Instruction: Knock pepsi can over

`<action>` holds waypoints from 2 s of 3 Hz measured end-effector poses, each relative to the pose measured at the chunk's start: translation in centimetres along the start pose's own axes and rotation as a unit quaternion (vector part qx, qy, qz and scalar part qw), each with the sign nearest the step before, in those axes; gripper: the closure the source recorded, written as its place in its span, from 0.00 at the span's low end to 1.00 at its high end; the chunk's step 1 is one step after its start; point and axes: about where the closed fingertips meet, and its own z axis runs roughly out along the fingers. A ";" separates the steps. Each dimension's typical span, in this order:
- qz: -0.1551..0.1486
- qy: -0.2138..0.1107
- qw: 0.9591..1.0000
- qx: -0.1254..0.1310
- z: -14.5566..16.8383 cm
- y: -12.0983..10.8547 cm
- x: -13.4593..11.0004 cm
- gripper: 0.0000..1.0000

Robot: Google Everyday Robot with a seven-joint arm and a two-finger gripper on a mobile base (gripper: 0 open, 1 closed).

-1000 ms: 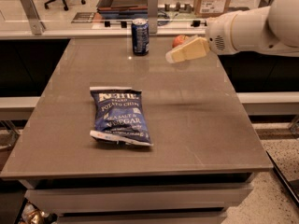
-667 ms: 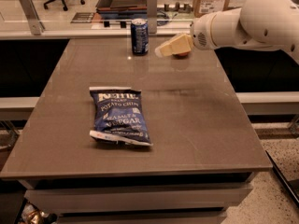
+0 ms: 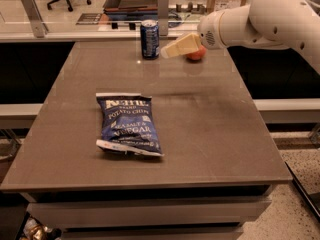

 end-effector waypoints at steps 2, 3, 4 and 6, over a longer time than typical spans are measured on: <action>-0.005 -0.013 1.000 -0.028 5.4 -0.6 -2.3 0.00; 0.006 -0.034 0.999 -0.036 8.2 -0.6 -2.7 0.00; 0.027 -0.058 0.997 -0.039 10.2 -0.8 -2.5 0.00; 0.048 -0.087 0.994 -0.052 13.7 -0.7 -2.2 0.00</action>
Offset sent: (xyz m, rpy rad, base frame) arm 0.0719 0.0621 -0.0016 0.0500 -0.0070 0.0908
